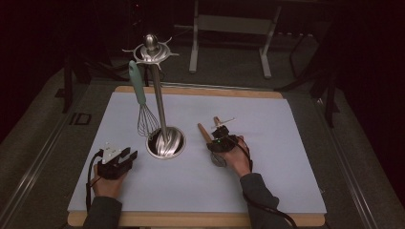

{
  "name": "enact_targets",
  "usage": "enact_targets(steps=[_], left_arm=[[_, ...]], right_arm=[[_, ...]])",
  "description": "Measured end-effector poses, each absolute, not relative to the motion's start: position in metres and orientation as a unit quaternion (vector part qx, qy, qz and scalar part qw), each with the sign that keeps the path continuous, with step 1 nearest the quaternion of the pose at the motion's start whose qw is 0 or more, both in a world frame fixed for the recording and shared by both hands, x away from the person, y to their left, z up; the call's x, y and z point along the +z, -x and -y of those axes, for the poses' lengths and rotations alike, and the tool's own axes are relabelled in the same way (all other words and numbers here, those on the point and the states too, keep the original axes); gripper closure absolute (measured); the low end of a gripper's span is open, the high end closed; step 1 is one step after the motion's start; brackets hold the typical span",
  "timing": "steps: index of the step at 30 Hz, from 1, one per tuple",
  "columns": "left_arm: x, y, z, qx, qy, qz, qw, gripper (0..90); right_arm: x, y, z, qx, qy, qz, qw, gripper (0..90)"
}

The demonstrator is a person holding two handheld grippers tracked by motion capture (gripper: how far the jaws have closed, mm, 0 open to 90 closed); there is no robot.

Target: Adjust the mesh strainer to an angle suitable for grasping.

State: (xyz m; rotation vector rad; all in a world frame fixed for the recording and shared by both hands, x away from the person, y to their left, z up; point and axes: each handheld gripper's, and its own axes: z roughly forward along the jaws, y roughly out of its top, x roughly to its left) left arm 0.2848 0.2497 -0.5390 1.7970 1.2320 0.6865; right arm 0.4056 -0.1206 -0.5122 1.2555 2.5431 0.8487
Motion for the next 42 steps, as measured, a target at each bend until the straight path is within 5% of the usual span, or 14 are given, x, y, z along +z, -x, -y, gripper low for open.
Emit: enact_targets(steps=[13, 20, 33, 42], left_arm=[[-0.539, -0.285, -0.249, 0.275, -0.716, -0.491, 0.413, 64.8], [-0.539, -0.285, -0.249, 0.276, -0.716, -0.491, 0.412, 64.7], [-0.539, -0.285, -0.249, 0.276, -0.716, -0.49, 0.413, 64.7], [-0.539, -0.285, -0.249, 0.275, -0.716, -0.49, 0.413, 64.7]], right_arm=[[-0.508, -0.378, 0.142, 0.251, -0.376, -0.886, 0.102, 70.6], [-0.5, -0.376, 0.144, 0.272, -0.372, -0.885, 0.068, 59.2], [-0.505, -0.391, 0.122, 0.24, -0.396, -0.886, -0.005, 64.9], [-0.502, -0.394, 0.116, 0.239, -0.404, -0.883, 0.0, 67.0]])
